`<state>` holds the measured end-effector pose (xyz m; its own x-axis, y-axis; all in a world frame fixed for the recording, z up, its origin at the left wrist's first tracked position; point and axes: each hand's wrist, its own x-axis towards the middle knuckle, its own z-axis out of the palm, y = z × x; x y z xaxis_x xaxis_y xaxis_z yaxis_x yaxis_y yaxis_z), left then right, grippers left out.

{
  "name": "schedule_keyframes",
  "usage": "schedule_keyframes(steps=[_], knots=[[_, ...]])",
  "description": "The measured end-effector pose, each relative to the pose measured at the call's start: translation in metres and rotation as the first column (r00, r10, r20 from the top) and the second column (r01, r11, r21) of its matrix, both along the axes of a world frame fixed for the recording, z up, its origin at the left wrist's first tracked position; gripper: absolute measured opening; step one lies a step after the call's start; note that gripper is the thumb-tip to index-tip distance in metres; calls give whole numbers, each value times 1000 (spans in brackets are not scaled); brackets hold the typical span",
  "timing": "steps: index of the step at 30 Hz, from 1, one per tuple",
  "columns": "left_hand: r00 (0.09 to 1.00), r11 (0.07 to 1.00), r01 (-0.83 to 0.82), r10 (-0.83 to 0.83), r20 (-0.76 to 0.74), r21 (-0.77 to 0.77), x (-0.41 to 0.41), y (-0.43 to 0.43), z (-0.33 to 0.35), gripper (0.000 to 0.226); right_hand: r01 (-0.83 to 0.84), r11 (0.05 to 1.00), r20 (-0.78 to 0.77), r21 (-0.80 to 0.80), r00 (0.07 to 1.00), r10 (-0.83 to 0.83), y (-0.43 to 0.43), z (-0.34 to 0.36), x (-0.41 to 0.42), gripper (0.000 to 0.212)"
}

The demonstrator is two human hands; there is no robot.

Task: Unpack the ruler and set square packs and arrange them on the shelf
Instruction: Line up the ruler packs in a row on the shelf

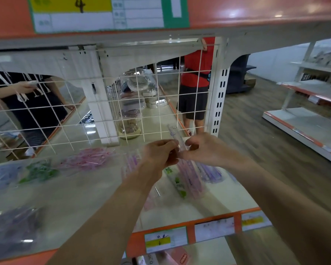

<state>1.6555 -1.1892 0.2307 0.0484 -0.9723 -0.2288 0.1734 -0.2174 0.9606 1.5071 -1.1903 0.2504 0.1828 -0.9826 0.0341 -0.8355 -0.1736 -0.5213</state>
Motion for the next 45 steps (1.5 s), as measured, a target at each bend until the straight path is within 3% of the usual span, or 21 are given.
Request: schedule_keyframes(steps=[3,7,12,15,19,25,28,32,33,36,38,41,45], knots=[[999,1000,14,-14,29,2,-6,-3,2,10,-38,998,-88,47,995,42,-1,3,-6,52],[998,999,44,-43,51,-28,-14,-4,5,4,-21,997,-71,79,997,26,-8,6,-12,35],[995,999,8,-5,96,-40,-7,-13,7,5,97,970,175,222,975,-137,-15,14,-30,18],[994,1000,-4,7,105,-27,0,-15,5,6,182,918,99,351,968,-229,-19,11,-42,20],[994,1000,-5,4,105,4,1,-14,2,3,187,899,47,397,974,-223,-22,-2,-42,23],[993,1000,9,-12,120,26,0,-15,3,3,218,930,-156,297,972,-178,-28,-16,-40,15],[994,999,14,-17,109,34,-2,-14,5,3,247,957,-195,155,957,-215,-26,-12,-41,21],[995,999,10,-15,102,46,-7,-14,5,3,58,996,100,62,993,-64,-9,6,-22,30],[995,999,2,-7,104,50,-9,-15,4,3,22,999,96,49,995,-27,-3,10,-15,37],[995,999,-21,16,101,44,-13,-16,3,2,-15,1000,-174,-15,985,12,10,12,-1,56],[999,999,5,-7,50,46,-14,-15,4,1,-2,999,-214,-39,977,-6,10,8,1,52],[996,996,85,-85,3,37,-14,-10,6,5,-12,998,-130,-64,991,4,6,4,-2,25],[991,991,136,-136,13,6,-12,-8,10,17,7,996,308,90,951,-34,5,3,-9,20]])
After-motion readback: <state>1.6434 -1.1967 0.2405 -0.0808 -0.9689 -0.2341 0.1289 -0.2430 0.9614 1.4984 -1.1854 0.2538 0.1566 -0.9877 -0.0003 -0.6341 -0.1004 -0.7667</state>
